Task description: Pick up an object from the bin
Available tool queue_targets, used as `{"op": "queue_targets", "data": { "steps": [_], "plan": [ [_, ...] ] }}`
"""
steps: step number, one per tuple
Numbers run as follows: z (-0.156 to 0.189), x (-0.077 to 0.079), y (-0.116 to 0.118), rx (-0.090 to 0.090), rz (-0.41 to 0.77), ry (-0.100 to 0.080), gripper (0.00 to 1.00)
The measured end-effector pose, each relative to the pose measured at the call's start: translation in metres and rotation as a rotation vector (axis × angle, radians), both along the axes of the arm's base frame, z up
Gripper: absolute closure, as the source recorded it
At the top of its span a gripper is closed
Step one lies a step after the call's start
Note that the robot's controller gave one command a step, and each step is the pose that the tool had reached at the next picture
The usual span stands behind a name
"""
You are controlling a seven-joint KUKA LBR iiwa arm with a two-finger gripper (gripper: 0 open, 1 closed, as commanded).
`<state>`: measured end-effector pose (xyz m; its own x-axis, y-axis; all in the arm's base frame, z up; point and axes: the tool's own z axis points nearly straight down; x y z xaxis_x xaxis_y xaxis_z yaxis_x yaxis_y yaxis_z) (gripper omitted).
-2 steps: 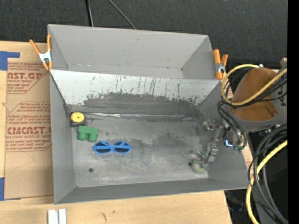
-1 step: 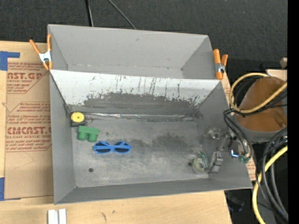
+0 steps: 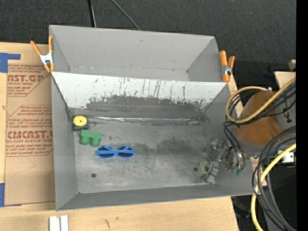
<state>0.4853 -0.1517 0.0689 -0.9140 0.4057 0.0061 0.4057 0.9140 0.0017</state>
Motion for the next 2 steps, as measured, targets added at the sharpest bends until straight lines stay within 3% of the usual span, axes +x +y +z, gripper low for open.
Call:
{"op": "queue_targets", "data": {
  "steps": [1,2],
  "plan": [
    [0.0,0.0,0.0007,-0.003,0.001,-0.003,0.0],
    [0.0036,0.0025,-0.0001,-0.005,0.001,-0.009,1.0]
  ]
}}
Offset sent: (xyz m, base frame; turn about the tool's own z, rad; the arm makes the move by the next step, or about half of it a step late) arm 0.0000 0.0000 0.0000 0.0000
